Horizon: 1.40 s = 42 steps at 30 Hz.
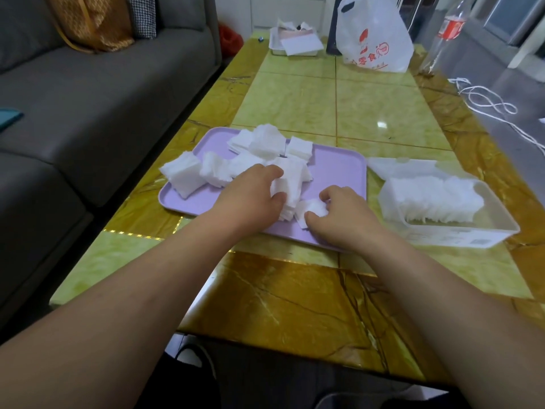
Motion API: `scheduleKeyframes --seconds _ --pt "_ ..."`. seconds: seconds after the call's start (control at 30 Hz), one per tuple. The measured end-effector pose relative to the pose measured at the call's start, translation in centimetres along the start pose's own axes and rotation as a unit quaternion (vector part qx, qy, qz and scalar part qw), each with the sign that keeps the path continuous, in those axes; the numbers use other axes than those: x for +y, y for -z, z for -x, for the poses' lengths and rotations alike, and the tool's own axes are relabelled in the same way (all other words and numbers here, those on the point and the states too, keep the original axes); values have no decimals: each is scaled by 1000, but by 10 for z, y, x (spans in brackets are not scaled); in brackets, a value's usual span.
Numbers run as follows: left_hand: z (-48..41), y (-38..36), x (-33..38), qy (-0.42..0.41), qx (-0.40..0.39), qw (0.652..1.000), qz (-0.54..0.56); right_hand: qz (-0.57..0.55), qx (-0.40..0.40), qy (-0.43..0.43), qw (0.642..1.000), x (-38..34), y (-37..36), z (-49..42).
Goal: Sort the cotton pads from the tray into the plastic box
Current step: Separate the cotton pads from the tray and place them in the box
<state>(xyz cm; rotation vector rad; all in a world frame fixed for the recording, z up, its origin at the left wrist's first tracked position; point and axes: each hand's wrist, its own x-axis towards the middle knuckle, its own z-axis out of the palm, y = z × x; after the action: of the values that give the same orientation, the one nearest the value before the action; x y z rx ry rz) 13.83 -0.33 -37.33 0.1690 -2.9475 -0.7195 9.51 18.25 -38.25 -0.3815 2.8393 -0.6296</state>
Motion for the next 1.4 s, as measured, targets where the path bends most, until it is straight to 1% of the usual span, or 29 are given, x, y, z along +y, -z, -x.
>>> scheduleKeyframes --seconds 0.1,0.2,0.3,0.43,0.5,0.6,0.67,0.77,0.93,1.03,1.17,1.4 --pt "0 5 -1 -6 18 1000 4 -34 -5 -1 999 0 2 4" --pt "-3 7 -3 -4 37 999 9 -108 9 -1 994 0 3 9" --pt "-6 9 -4 -6 45 999 4 -206 25 -3 978 3 4 10" --pt "-5 11 -1 -21 60 998 19 -299 44 -19 953 3 10 8" --pt "-4 15 3 -33 84 994 63 -354 42 -27 934 2 11 8" --pt "-1 25 13 -8 97 976 196 -411 58 -43 909 2 10 8" --pt "2 28 18 -5 76 962 261 -446 66 -43 891 3 11 7" --pt "6 27 18 -3 12 943 332 -494 57 -44 866 1 15 8" --pt "10 28 14 -18 -71 920 386 -508 43 -42 859 1 16 8" --pt "10 25 16 -16 -102 916 387 -518 2 -21 855 -1 15 8" --pt "9 23 16 5 -81 924 373 -531 -63 12 845 -4 14 9" --pt "7 23 17 10 -29 934 355 -540 -83 30 837 -6 19 14"
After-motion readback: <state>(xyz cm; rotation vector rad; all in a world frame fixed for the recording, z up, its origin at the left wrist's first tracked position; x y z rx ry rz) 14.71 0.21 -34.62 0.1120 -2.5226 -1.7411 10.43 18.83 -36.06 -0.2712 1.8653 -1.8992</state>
